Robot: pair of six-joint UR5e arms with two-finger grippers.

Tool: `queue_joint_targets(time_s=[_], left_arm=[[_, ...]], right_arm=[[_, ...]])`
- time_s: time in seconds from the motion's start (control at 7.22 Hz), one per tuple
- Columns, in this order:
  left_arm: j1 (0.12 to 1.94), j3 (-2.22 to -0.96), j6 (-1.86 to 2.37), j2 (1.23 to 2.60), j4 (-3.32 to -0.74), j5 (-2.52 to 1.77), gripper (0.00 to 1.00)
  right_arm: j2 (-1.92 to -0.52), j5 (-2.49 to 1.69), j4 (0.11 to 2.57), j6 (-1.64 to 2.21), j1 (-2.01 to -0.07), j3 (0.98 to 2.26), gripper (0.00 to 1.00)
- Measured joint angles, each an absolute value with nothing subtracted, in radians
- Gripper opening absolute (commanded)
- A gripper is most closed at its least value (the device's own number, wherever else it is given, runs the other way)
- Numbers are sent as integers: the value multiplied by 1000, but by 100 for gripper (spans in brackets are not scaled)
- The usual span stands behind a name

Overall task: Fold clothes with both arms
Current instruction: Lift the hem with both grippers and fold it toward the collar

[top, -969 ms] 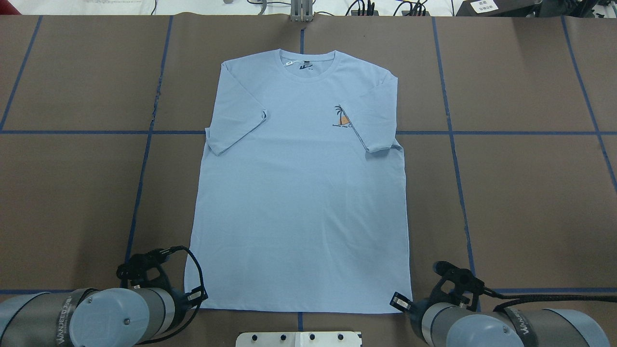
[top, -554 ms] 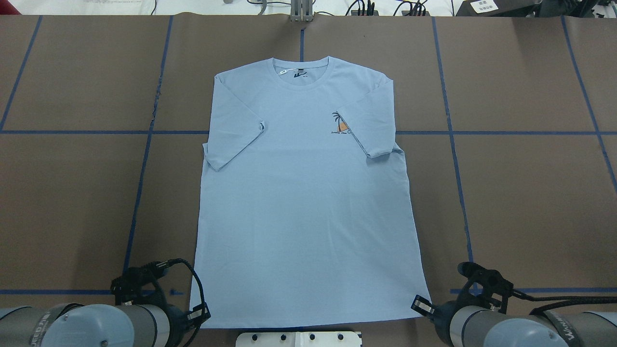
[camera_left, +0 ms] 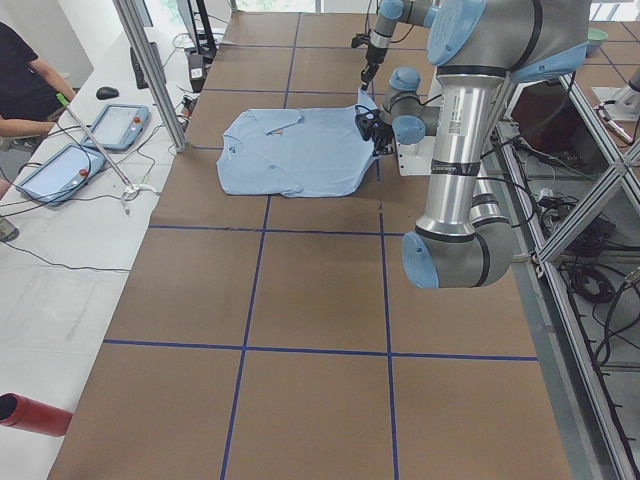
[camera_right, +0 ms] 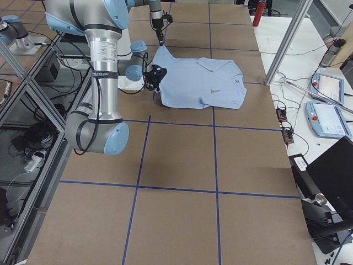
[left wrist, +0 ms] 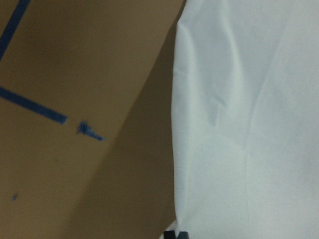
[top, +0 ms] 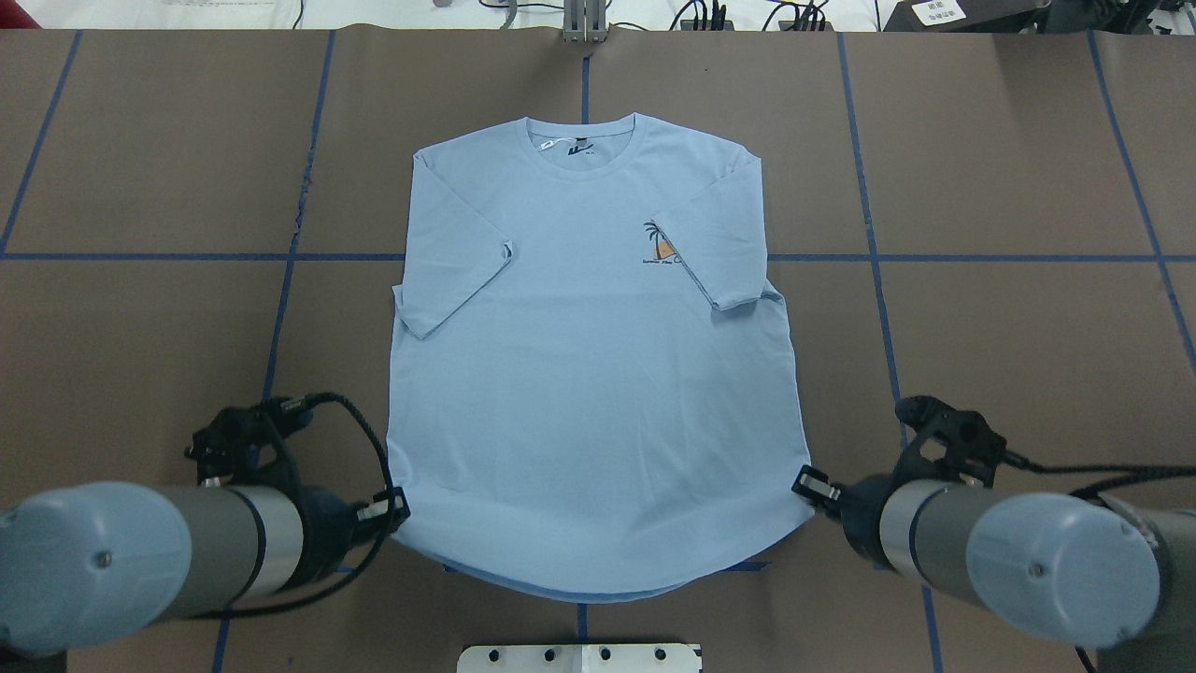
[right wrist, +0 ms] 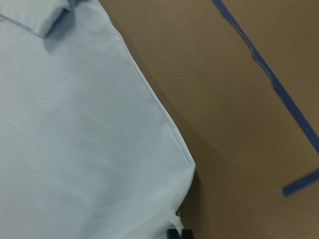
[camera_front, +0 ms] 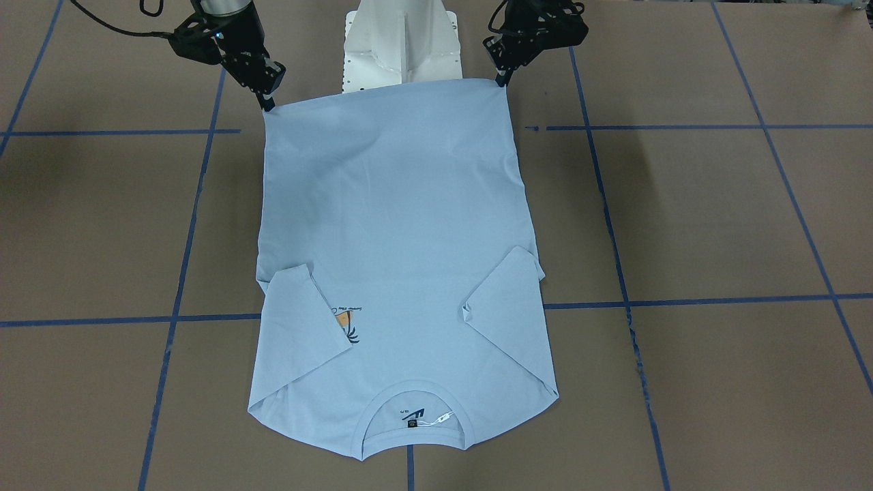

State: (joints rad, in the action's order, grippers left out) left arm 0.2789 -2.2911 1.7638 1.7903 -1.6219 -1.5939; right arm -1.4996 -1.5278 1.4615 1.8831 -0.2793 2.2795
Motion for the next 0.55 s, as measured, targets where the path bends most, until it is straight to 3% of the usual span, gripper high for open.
queue_joint_targets(time_s=[0.55], left_arm=[[612, -1899, 1472, 1987, -1728, -1615, 0]], right_arm=[[-1107, -1743, 1455, 1538, -686, 1789, 0]])
